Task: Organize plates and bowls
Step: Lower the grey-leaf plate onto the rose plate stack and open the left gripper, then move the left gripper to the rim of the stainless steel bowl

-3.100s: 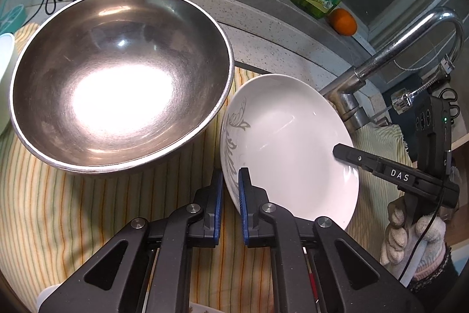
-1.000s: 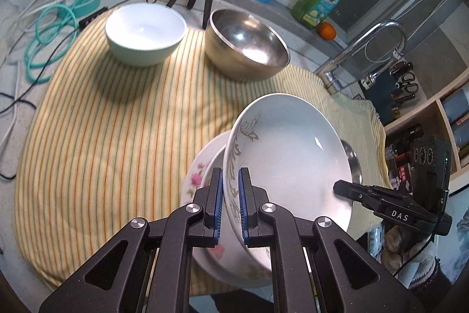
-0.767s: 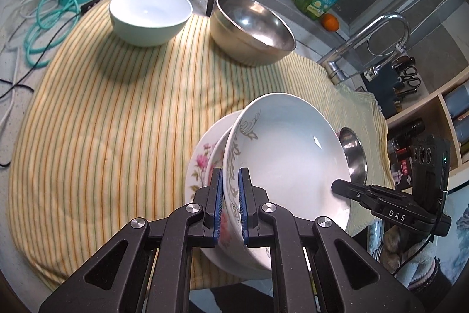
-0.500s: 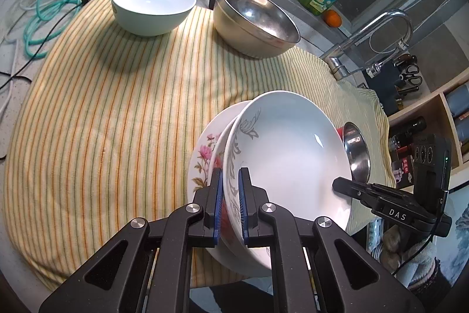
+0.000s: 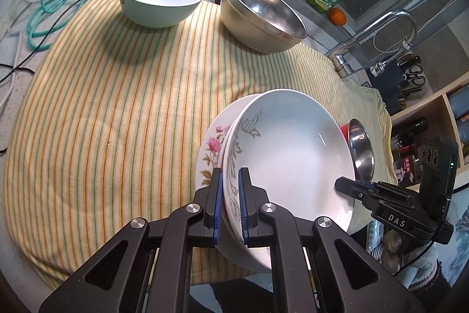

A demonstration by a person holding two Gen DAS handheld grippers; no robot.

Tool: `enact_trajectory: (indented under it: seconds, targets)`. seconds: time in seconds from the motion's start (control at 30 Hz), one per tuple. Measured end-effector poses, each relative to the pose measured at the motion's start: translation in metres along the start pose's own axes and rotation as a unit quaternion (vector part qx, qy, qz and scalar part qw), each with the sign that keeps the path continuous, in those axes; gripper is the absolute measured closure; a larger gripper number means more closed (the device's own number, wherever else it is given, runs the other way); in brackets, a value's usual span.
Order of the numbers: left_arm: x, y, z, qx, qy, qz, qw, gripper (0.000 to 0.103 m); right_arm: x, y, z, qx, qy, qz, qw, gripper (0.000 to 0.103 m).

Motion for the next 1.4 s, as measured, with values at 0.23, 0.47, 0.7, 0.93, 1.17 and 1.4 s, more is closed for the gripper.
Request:
enact_trajectory:
  seconds: [0.23, 0.47, 0.7, 0.93, 1.17, 1.4]
  targets:
    - [-0.002, 0.003, -0.001, -0.004, -0.003, -0.001, 1.0000, 0.095, -0.006, 0.001, -0.003, 0.004, -0.029, -0.034, 0.999, 0.086]
    - [-0.003, 0.003, -0.001, -0.004, -0.002, -0.001, 1.0000, 0.095, -0.014, 0.001, -0.008, 0.014, -0.068, -0.067, 0.995, 0.075]
    - [-0.001, 0.004, 0.000, -0.001, 0.004, 0.002, 1.0000, 0.095, -0.010, 0.000, -0.008, 0.022, -0.083, -0.095, 0.992, 0.071]
    - [-0.001, 0.005, 0.002, -0.004, 0.006, 0.002, 1.0000, 0.095, -0.009, -0.001, -0.007, 0.020, -0.074, -0.078, 0.994, 0.071]
    - [-0.001, 0.004, 0.004, -0.008, 0.003, -0.005, 0.9999, 0.092, -0.012, -0.017, 0.001, 0.039, -0.059, -0.052, 0.996, 0.051]
    - [-0.001, -0.003, 0.018, 0.004, 0.000, -0.018, 0.9998, 0.070, -0.021, -0.042, 0.025, 0.060, -0.033, 0.005, 0.998, 0.034]
Point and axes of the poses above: each gripper's, at about its wrist camera, not at the fingertips, and y roughly the way its jaws point, x to its right, z to its top, the point moved 9 cm from there along y, roughly the way its jaws point, and after that the axes turned 14 degrees about y, right-handed, at the moved point
